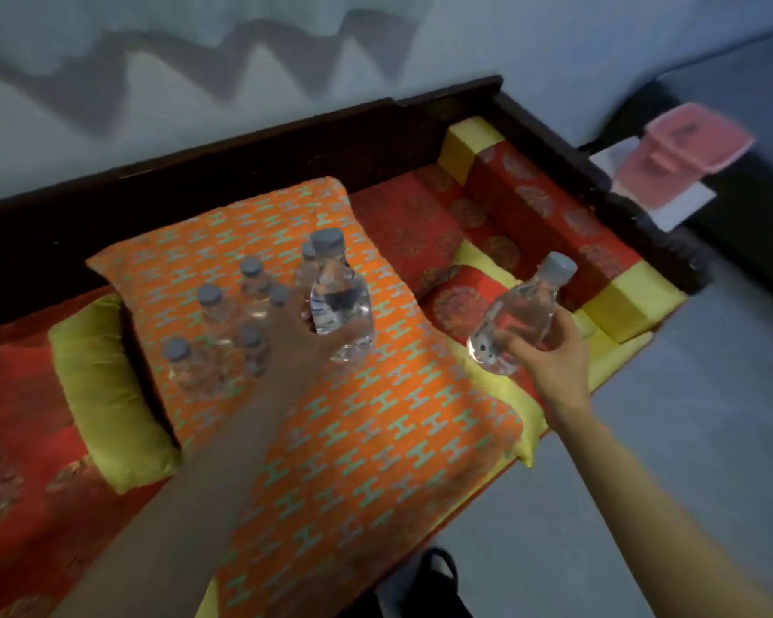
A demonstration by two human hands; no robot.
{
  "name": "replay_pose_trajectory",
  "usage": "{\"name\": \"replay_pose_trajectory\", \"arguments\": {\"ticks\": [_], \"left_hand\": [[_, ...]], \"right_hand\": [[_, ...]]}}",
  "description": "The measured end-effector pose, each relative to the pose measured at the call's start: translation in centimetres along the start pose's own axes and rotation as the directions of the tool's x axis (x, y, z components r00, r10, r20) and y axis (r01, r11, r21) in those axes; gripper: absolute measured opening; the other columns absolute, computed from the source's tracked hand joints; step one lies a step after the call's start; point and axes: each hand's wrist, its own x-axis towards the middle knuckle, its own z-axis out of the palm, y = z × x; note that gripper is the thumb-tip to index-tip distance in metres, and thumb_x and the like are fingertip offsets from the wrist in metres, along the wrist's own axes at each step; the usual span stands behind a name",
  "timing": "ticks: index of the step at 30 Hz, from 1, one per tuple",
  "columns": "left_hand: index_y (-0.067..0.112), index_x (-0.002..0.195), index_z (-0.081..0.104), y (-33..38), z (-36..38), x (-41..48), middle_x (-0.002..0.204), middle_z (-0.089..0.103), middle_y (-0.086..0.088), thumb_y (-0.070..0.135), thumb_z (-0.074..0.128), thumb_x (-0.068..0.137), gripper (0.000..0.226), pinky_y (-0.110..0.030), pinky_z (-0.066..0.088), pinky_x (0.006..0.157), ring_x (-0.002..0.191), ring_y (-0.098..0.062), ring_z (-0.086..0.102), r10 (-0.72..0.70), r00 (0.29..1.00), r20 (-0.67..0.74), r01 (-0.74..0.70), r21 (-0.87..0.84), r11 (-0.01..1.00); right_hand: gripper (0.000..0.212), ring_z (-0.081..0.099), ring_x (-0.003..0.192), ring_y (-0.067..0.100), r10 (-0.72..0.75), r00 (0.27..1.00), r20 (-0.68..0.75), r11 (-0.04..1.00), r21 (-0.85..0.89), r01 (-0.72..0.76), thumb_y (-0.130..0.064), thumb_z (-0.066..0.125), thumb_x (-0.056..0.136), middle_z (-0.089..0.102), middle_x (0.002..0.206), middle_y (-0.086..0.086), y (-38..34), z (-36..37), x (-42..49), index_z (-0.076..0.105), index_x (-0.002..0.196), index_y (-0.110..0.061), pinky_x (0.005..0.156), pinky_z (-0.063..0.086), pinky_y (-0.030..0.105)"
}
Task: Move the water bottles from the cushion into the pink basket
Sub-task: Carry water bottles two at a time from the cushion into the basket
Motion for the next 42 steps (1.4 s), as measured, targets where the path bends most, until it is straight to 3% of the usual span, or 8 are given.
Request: {"name": "replay_pose_trajectory", "arguments": {"ticks": [4, 9, 13, 20, 26, 32, 39, 42], "left_hand": [[0.028, 0.097, 0.062, 2.5, 7.5, 0.5, 0.092, 0.073, -0.004, 0.037, 0.089, 0.054, 0.052, -0.049, 0.057, 0.078, 0.083, -0.021, 0.07, 0.008, 0.993, 0.122, -0.007, -0.005, 1.0], [0.022, 0.097, 0.06, 5.5, 19.1, -1.0, 0.094, 0.072, -0.011, 0.028, 0.087, 0.055, 0.051, -0.053, 0.056, 0.077, 0.085, -0.028, 0.07, 0.08, 0.967, 0.243, -0.08, -0.01, 0.997], [0.031, 0.092, 0.059, 7.6, 28.5, -2.9, 0.095, 0.071, -0.012, 0.033, 0.089, 0.052, 0.049, -0.058, 0.053, 0.078, 0.088, -0.033, 0.068, 0.098, 0.951, 0.295, -0.11, 0.026, 0.994], [0.031, 0.092, 0.058, 12.3, 44.8, -4.4, 0.089, 0.072, 0.004, 0.051, 0.087, 0.043, 0.061, -0.036, 0.057, 0.071, 0.081, -0.015, 0.07, 0.098, 0.939, 0.331, -0.122, 0.054, 0.991], [0.031, 0.093, 0.057, 15.6, 57.1, -1.7, 0.089, 0.071, 0.004, 0.049, 0.086, 0.045, 0.059, -0.036, 0.056, 0.07, 0.079, -0.012, 0.07, 0.13, 0.915, 0.381, -0.165, 0.061, 0.984], [0.029, 0.098, 0.058, 16.0, 64.5, 1.4, 0.089, 0.071, 0.008, 0.06, 0.086, 0.037, 0.074, -0.016, 0.052, 0.058, 0.075, -0.001, 0.069, 0.147, 0.909, 0.391, -0.186, 0.064, 0.98], [0.022, 0.101, 0.056, 17.1, 77.5, 8.6, 0.091, 0.069, 0.007, 0.053, 0.083, 0.038, 0.075, -0.02, 0.049, 0.064, 0.075, 0.002, 0.067, 0.146, 0.91, 0.388, -0.181, 0.054, 0.982], [0.019, 0.106, 0.055, 18.0, 82.4, 11.3, 0.097, 0.068, 0.004, 0.043, 0.086, 0.045, 0.072, -0.023, 0.051, 0.067, 0.084, -0.007, 0.067, 0.148, 0.909, 0.389, -0.182, 0.053, 0.982]], "right_hand": [[0.05, 0.065, 0.08, 0.008, 0.019, 0.989, -0.15, 1.0, 0.001, -0.019, -0.038, 0.081, 0.055, 0.07, 0.089, -0.007, 0.0, -7.3, 0.8, 0.064, 0.1, -0.025, 0.068, 0.054, 0.024], [0.045, 0.059, 0.085, 0.018, 0.049, 0.956, -0.289, 0.998, -0.01, -0.055, -0.037, 0.082, 0.058, 0.067, 0.091, -0.002, 2.4, -18.6, 1.3, 0.064, 0.097, -0.022, 0.076, 0.053, 0.039], [0.045, 0.058, 0.091, 0.019, 0.092, 0.945, -0.313, 0.996, 0.028, -0.088, -0.024, 0.085, 0.064, 0.064, 0.097, -0.001, 4.8, -28.3, 3.0, 0.063, 0.104, -0.02, 0.075, 0.053, 0.039], [0.062, 0.053, 0.103, 0.019, 0.095, 0.906, -0.412, 0.994, -0.007, -0.108, -0.028, 0.083, 0.064, 0.059, 0.116, 0.002, 6.9, -44.6, 7.1, 0.057, 0.12, -0.02, 0.076, 0.046, 0.029], [0.057, 0.051, 0.092, 0.011, 0.089, 0.852, -0.515, 0.994, -0.004, -0.106, -0.024, 0.084, 0.066, 0.06, 0.119, 0.005, 9.2, -56.1, 11.7, 0.059, 0.116, -0.018, 0.065, 0.039, 0.02], [0.063, 0.052, 0.099, 0.013, 0.076, 0.843, -0.532, 0.995, -0.018, -0.101, -0.023, 0.083, 0.066, 0.059, 0.119, 0.0, 11.4, -61.8, 16.9, 0.056, 0.122, -0.021, 0.066, 0.039, 0.019], [0.073, 0.054, 0.107, 0.018, 0.108, 0.842, -0.528, 0.99, -0.02, -0.14, -0.026, 0.086, 0.062, 0.057, 0.122, -0.001, 14.8, -68.5, 28.1, 0.054, 0.127, -0.021, 0.072, 0.047, 0.021], [0.076, 0.054, 0.101, 0.011, 0.121, 0.838, -0.532, 0.989, -0.006, -0.146, -0.025, 0.087, 0.061, 0.056, 0.119, -0.005, 15.0, -71.2, 32.8, 0.052, 0.128, -0.022, 0.069, 0.045, 0.017]]}}
